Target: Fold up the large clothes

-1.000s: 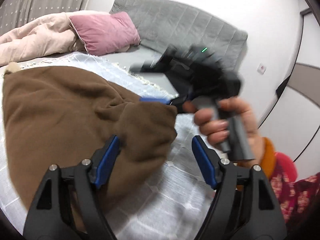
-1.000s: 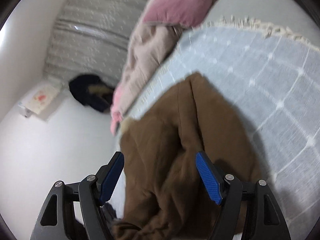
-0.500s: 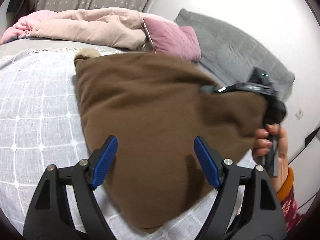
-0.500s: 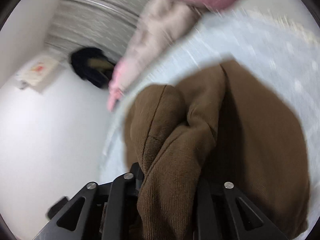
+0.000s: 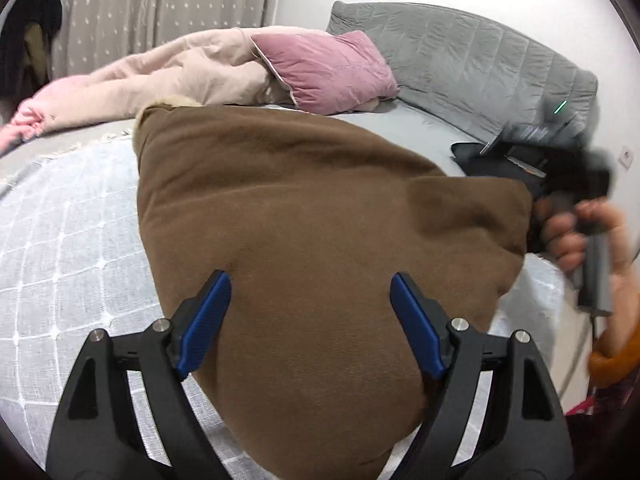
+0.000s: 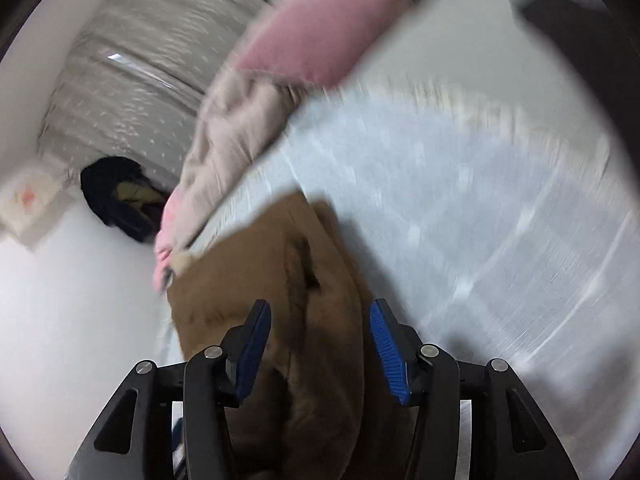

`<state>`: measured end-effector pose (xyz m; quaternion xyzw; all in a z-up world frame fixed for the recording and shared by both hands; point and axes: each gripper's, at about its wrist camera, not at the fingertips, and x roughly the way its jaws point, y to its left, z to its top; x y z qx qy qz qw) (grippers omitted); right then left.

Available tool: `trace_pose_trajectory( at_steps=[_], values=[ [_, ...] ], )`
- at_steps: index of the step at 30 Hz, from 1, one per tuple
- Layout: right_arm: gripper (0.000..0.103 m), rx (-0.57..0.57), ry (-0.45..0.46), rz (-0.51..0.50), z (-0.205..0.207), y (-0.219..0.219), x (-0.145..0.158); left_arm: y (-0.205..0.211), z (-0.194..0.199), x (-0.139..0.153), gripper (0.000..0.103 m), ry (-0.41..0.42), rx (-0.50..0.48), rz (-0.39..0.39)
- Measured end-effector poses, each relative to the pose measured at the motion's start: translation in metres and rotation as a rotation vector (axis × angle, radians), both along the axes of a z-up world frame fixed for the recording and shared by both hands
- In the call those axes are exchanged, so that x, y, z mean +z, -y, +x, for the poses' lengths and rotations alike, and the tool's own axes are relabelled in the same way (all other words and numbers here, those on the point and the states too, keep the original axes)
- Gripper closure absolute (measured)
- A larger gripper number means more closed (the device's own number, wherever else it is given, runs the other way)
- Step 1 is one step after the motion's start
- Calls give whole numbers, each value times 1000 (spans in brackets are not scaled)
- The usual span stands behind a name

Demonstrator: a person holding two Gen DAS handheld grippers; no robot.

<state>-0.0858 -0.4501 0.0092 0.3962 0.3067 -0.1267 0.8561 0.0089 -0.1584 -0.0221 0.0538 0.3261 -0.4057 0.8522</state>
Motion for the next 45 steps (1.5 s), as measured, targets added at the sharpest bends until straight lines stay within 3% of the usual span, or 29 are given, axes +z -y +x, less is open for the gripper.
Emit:
trace_pose_trajectory(
  at_steps=[2,5,8,11,13,15,16,18,21,23,24,28,30,32,34,36,37,38,40,41,45],
  values=[
    [50,11,78,-124,-8,-20,33,1,1,0,21,0,8,0],
    [50,120,186,-92,9,-42,45,5,3,1,21,2,8,14],
    [50,211,191,-89,44,-62,45,3,1,1,21,0,5,14],
    [50,237,133,-123,61,-66,18,2,4,0,21,-5,-20,7],
    [51,165,-8,-147,49,-57,-17,-3,4,0,21,-30,-74,-4],
    [58,175,-26,-20,36,-38,-53,-7,3,3,20,-39,-140,4],
    [71,164,-23,26,28,-32,-60,-9,4,5,20,-41,-163,15],
    [76,133,0,111,6,-10,-61,-17,11,8,19,-82,-179,15],
    [63,98,1,186,-14,5,-48,-34,34,8,17,-189,-144,-25],
    [21,58,-25,116,-16,8,-32,-49,60,4,17,-274,-68,-69],
    [15,51,-28,87,-12,7,-22,-56,75,2,17,-329,-24,-95],
    [12,228,-159,-39,34,0,2,-65,110,-7,17,-464,46,-153],
    [12,297,-214,-150,56,-7,13,-62,116,-9,17,-445,82,-133],
    [13,345,-210,-242,70,-13,24,-53,111,-8,17,-399,59,-124],
    [13,399,-206,-261,91,-15,25,-46,106,-11,17,-377,26,-112],
    [14,436,-241,-208,114,-10,11,-36,102,-18,17,-357,4,-79],
    [25,439,-256,-173,122,-8,3,-33,105,-21,14,-342,13,-77],
    [55,448,-269,-129,129,-5,-7,-33,106,-23,13,-340,17,-85],
    [90,459,-282,-54,140,-2,-15,-35,108,-23,13,-350,40,-104],
    [93,456,-253,-54,144,-3,-6,-35,108,-20,13,-343,39,-109],
    [97,452,14,-58,128,14,62,-28,96,-1,13,-257,-22,-148]
  ],
)
